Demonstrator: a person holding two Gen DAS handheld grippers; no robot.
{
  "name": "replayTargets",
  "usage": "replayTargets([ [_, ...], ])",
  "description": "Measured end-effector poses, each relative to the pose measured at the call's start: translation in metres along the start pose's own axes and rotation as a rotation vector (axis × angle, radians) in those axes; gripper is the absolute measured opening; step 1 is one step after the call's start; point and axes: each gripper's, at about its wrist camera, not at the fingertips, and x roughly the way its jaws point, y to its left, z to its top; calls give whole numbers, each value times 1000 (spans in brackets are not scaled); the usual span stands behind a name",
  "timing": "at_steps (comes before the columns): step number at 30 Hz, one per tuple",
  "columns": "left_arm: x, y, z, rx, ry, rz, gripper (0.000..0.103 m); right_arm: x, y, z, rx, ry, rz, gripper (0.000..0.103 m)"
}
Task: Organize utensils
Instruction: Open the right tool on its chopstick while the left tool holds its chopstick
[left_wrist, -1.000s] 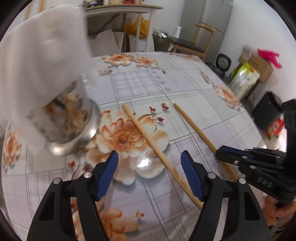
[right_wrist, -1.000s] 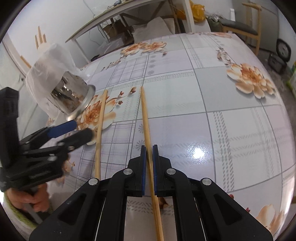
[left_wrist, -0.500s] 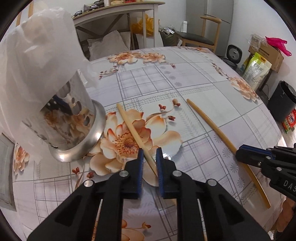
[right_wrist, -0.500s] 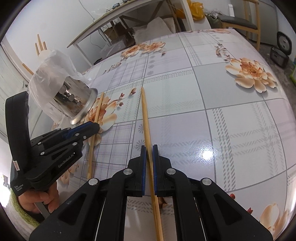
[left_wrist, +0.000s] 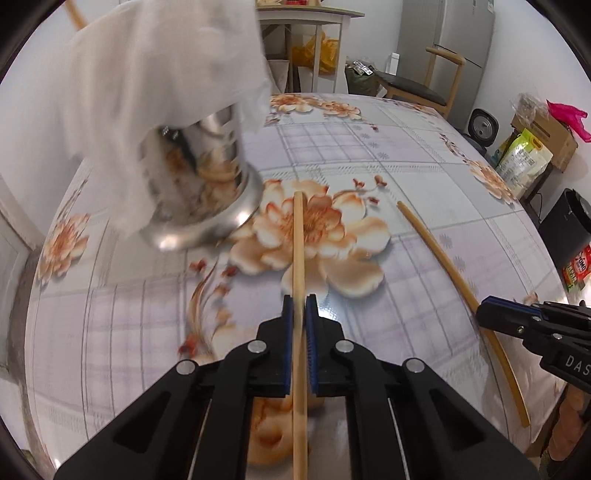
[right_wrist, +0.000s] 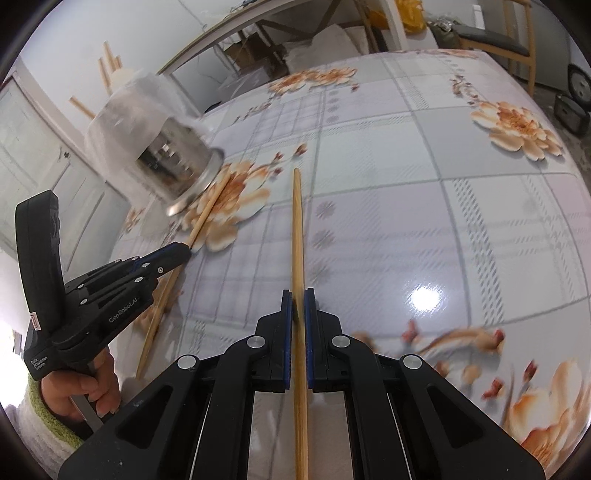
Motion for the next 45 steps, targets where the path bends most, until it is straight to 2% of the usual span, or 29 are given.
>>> replayTargets([
  [8,-23,15,-30,-62,21,-30,6,-3,19,-20,-29,41,29,4],
  [11,-24,17,-31,-60,29,-41,6,-4,19,-20,-23,43,33,4],
  [13,-23,18,-30,-61,49,-75,7,-2,18,-19,-18,46,37,4],
  [14,-23,18,-29,-43,65,-98,8,-2,18,-18,-18,47,38,4],
  [17,-24,17,-27,0,77,-105,17,-3,17,-18,-24,50,38,4],
  [23,-22,11,-15,78,91,-122,18,-3,17,-17,-28,57,41,4],
  [31,5,1,16,165,111,-47,18,-2,19,-16,-38,68,35,4],
  [37,17,2,29,169,96,-19,15,0,22,-12,-54,82,20,5],
  [42,18,5,29,163,85,-14,8,4,28,4,-97,94,2,20],
  [45,18,7,29,148,81,-26,8,7,36,17,-141,84,-17,20],
])
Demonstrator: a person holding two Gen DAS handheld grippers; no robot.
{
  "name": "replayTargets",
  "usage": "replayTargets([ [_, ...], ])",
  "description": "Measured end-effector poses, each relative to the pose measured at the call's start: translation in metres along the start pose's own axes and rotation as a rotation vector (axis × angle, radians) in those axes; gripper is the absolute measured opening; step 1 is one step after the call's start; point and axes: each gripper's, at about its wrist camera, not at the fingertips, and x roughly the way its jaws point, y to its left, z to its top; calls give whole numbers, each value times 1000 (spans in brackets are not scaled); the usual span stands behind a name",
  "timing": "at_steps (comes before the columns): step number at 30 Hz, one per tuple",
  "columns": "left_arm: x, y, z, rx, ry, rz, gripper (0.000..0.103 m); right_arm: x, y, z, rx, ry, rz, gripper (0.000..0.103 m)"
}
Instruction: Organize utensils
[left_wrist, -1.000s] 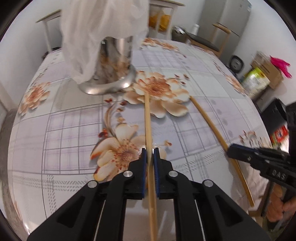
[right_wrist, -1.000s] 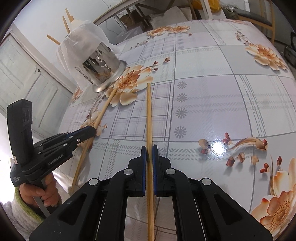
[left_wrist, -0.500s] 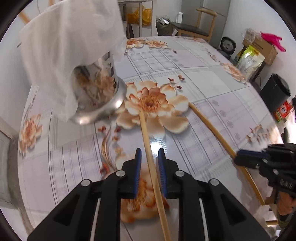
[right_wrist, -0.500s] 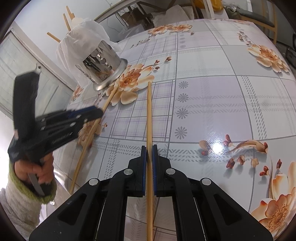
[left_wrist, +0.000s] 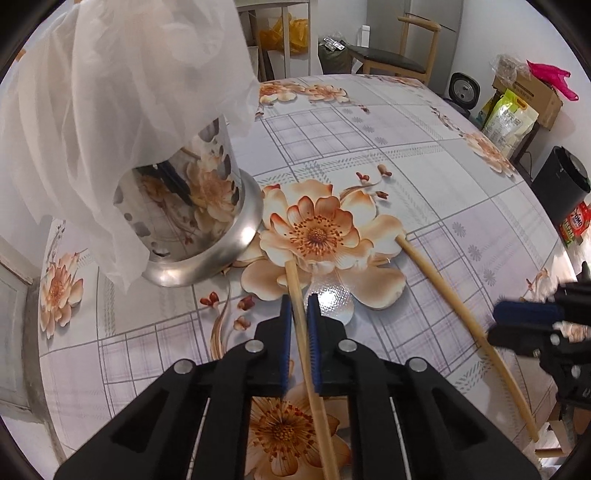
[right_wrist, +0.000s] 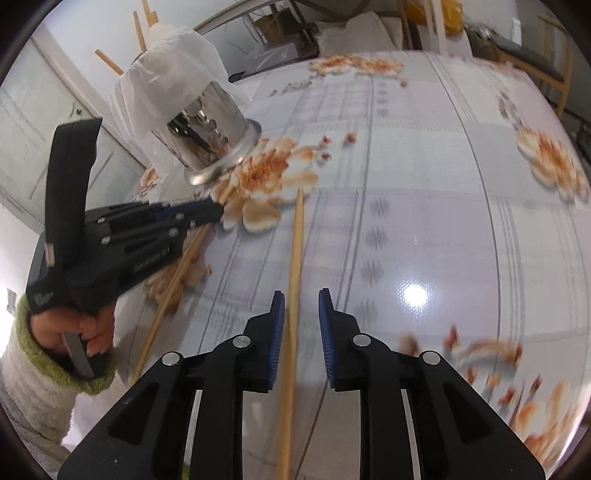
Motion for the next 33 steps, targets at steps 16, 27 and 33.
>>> replayTargets([
  [16,-2,2,-4,-14,-13,-5,7,38,28,37,-180,13,-178,19],
  [27,-3,1,-3,-10,-12,4,7,37,29,37,-179,13,-208,5],
  [33,-3,0,-3,-6,-11,12,7,28,21,42,-124,-5,-157,4],
])
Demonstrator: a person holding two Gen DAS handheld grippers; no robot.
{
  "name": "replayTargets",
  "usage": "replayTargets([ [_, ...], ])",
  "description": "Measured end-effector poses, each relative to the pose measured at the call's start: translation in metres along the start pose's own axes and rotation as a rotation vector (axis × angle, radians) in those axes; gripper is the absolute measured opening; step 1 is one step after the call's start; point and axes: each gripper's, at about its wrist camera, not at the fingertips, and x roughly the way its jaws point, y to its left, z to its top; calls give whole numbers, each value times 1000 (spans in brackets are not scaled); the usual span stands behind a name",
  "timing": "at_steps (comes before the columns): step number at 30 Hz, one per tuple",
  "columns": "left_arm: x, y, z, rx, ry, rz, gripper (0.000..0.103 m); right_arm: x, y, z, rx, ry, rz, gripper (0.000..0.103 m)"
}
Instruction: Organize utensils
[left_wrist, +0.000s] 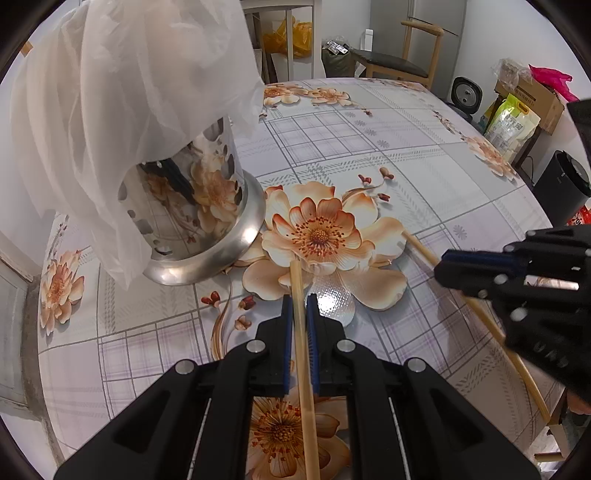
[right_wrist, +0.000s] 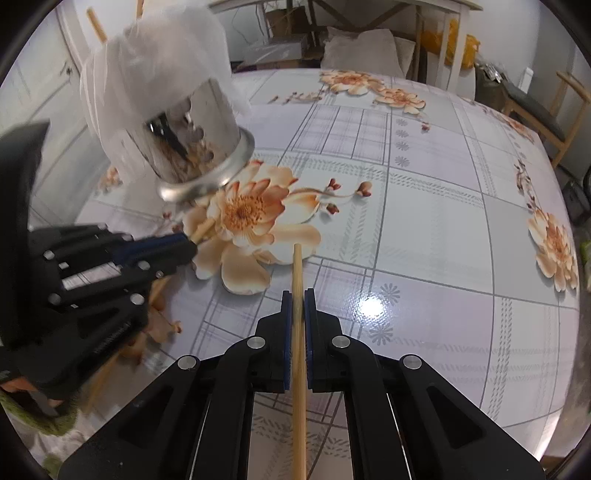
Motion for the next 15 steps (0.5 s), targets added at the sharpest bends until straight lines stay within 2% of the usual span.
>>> replayTargets([
  [8,0,0,0,-1,-13,-3,7,-37,-13,9,77,-86,66,4],
  [11,-2,6,-2,-36,-30,-47,6,-59,-20,12,100,-140,91,4],
  [15,-31,21,1,-76,-147,-91,6,-88,-26,13,123,-206,115,4],
])
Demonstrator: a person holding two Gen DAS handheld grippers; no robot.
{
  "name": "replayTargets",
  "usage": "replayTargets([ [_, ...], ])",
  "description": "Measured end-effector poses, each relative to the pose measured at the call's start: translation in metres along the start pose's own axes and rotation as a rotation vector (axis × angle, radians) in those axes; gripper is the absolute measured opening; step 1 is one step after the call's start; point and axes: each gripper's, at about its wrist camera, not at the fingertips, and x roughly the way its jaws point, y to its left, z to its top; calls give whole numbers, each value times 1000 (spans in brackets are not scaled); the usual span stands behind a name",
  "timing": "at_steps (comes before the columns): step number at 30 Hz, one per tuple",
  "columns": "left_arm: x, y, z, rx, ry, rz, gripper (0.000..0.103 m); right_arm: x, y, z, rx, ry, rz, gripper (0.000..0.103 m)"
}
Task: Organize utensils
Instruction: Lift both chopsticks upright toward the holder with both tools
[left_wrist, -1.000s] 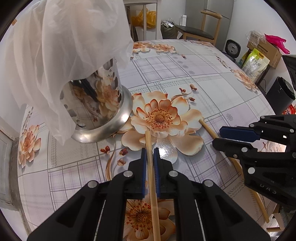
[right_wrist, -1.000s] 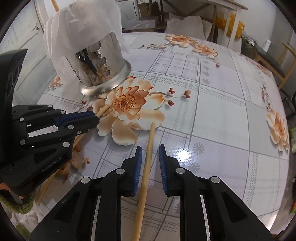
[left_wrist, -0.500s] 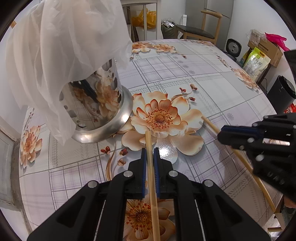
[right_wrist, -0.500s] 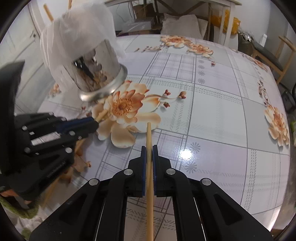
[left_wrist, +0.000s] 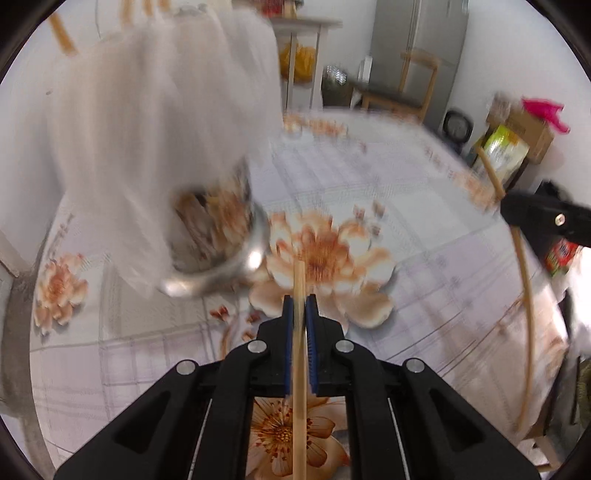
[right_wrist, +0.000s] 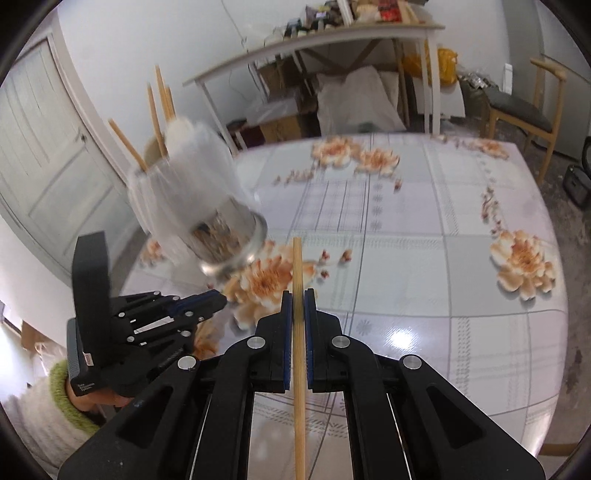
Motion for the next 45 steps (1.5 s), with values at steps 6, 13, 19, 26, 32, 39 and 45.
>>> replayTargets([
  [6,-69,25,13,-92,-186,-84,6,-42,2,12,11,-105,45,4],
  [13,-153,48,36,-139,-409,-108,6,-72,7,24,2,-196,75,4],
  [19,-213,63,65,-149,-626,-50,6,-73,8,30,-2,-212,86,4],
  [26,-235,89,107,-261,-889,-56,6,-69,8,29,-2,-200,86,4],
  [32,-214,108,136,-312,-983,7,6,-64,2,33,5,-184,75,4],
  [39,-172,121,149,-353,-991,26,6,-52,-3,41,12,-168,88,4],
  [45,-132,126,151,-366,-929,37,6,-46,-7,45,18,-159,112,4],
])
